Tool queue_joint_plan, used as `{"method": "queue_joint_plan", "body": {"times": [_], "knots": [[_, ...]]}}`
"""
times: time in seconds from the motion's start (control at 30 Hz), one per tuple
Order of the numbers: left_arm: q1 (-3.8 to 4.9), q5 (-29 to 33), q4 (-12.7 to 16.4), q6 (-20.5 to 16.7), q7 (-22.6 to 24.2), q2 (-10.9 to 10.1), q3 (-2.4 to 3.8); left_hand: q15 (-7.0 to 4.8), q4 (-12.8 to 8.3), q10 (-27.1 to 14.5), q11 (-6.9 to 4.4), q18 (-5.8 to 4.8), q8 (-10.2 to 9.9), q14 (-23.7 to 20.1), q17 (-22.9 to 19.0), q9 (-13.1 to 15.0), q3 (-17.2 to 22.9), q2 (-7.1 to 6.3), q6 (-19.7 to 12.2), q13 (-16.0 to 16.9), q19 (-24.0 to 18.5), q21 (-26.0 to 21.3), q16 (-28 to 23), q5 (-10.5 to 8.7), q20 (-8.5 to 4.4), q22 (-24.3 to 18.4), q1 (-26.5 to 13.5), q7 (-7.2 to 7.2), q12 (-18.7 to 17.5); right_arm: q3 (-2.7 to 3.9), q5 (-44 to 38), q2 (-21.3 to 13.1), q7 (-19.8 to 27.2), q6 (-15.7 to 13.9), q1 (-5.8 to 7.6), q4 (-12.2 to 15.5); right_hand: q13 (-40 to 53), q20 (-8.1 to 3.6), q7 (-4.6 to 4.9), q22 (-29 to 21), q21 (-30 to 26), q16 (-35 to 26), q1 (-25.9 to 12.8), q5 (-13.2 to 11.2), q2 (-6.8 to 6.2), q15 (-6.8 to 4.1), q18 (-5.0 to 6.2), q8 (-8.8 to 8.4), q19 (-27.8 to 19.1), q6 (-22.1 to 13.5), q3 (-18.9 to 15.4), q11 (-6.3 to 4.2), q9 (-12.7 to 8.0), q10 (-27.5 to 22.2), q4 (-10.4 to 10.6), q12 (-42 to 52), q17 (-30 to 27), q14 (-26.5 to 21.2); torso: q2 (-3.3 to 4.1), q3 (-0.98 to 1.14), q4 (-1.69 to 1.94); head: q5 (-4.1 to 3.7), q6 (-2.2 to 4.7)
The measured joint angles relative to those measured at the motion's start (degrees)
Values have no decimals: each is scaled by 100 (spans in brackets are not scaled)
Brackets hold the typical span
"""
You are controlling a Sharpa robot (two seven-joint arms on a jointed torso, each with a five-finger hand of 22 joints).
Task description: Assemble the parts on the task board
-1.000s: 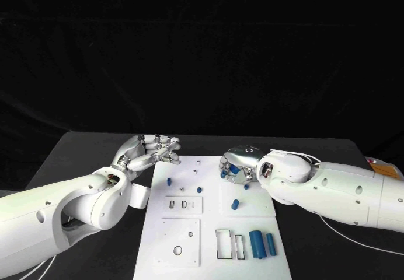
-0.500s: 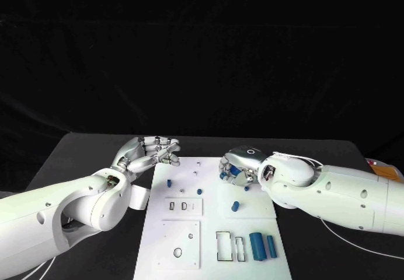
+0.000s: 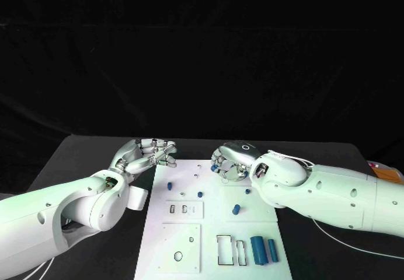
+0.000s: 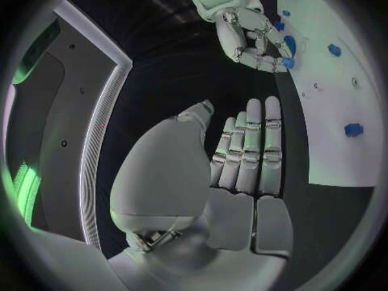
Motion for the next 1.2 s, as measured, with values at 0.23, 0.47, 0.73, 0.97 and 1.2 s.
{"method": "queue_joint_plan", "body": {"times": [0.23, 0.47, 0.73, 0.97, 1.2], "knots": [[5, 42, 16, 0, -4, 30, 0, 0, 0, 0, 0, 0, 0, 0, 0, 0, 0, 0, 0, 0, 0, 0, 0, 0, 0, -1, 0, 0, 0, 3, 28, 384, -117, -155, 5, -289, 0, 0, 2, -8, 0, 0, 0, -25, 0, 0, 0, 0, 0, -2, 0, 0, 15, 0, 0, 0, -1, 0, 15, -1, 16, 6, 16], [6, 66, 51, 2, -10, 46, 0, 0, -16, 0, 0, 0, 0, 0, 8, -1, 16, 0, 0, -1, 0, 22, 0, 0, 0, 6, 0, 0, 0, 4, 52, 659, -193, -229, -19, -577, -1, 0, 3, -32, 0, 0, 0, -32, -1, 0, 0, -4, 0, -6, 16, 0, 25, 0, 15, 0, -1, 0, 34, -11, 50, -7, 11], [8, 79, 72, 3, -17, 58, 0, 0, -16, 0, 0, 0, 0, 0, 7, -1, 16, 0, 0, -1, 0, 22, 0, 0, 0, 6, 0, 0, 0, 4, 73, 834, -243, -258, -70, -761, -2, 0, 3, -48, -1, 0, 0, -66, -1, 1, 1, -9, 0, -8, 16, 1, 25, -1, 15, 0, -2, 0, 53, -25, 74, -18, 5], [9, 84, 79, 3, -20, 68, 0, 0, -16, 0, 0, 0, 0, 0, 7, -1, 16, 0, 0, 4, 0, 22, 0, 0, 0, 5, 0, 0, 1, 3, 83, 897, -264, -247, -102, -827, -2, 0, -4, -58, -1, 0, 0, -67, -1, 1, 1, -15, -1, -16, 16, 1, 38, -1, 15, 0, -2, 0, 55, -25, 79, -1, -16], [12, 88, 82, 4, -23, 65, 0, 0, -16, 0, 0, 0, 0, 0, 7, -2, 16, 0, 0, 4, 0, 22, 0, 0, 0, 5, 0, 0, 1, 3, 88, 898, -283, -212, -114, -870, -2, 0, 2, -58, -1, 0, 0, -71, -1, 1, 1, 1, 0, -24, 16, 1, 38, -1, 15, 0, -3, 0, 55, -22, 66, 25, -36]]}}
